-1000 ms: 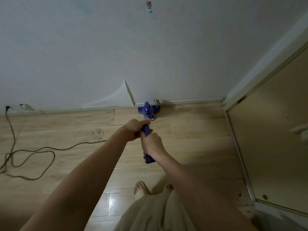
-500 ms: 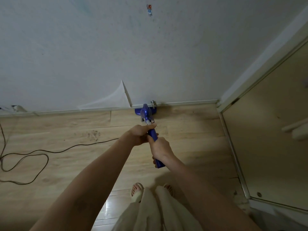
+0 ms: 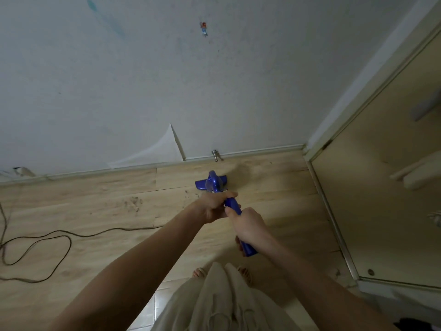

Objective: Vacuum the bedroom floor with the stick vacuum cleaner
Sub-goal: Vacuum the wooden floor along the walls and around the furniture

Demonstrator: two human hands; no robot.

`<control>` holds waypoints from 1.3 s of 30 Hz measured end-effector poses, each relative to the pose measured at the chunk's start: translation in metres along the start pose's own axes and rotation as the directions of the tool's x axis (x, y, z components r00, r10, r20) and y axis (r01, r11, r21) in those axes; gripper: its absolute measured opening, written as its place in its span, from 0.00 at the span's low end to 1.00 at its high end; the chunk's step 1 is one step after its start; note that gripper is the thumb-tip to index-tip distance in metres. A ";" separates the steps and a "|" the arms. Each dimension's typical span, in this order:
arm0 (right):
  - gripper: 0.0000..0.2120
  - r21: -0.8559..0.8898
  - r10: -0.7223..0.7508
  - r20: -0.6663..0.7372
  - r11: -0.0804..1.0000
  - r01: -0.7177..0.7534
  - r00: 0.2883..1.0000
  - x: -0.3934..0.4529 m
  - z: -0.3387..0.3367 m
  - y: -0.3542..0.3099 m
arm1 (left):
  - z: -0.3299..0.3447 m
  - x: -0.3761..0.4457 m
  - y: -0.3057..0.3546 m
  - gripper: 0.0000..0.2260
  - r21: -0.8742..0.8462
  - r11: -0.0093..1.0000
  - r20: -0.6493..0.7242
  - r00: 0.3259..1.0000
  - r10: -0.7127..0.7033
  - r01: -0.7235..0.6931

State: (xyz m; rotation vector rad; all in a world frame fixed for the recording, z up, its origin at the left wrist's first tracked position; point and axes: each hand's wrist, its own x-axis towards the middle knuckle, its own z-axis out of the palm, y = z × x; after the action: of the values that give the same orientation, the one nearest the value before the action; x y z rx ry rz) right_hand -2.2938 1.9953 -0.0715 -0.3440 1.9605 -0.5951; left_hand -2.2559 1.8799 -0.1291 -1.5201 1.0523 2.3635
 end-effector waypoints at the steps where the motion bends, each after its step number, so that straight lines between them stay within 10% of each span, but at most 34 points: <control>1: 0.16 0.009 -0.013 -0.016 1.000 0.013 1.000 0.005 0.002 0.000 | 0.001 0.001 0.002 0.05 -0.016 1.000 -0.016 1.000 0.007 -0.007; 23: 0.21 0.099 0.029 -0.211 0.995 -0.009 0.977 0.014 -0.015 0.035 | 0.043 0.017 0.002 0.08 0.104 0.992 0.052 0.997 0.060 -0.065; 39: 0.19 0.053 0.072 -0.096 0.996 -0.067 0.993 0.010 -0.040 0.020 | 0.043 0.038 0.013 0.11 0.146 0.989 0.124 0.991 -0.050 0.032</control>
State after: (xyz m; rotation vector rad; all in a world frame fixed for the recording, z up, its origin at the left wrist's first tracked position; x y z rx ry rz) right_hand -2.3335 2.0175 -0.0753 -0.2180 2.0391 -0.6246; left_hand -2.3126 1.8877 -0.1446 -1.3101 1.1232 2.2688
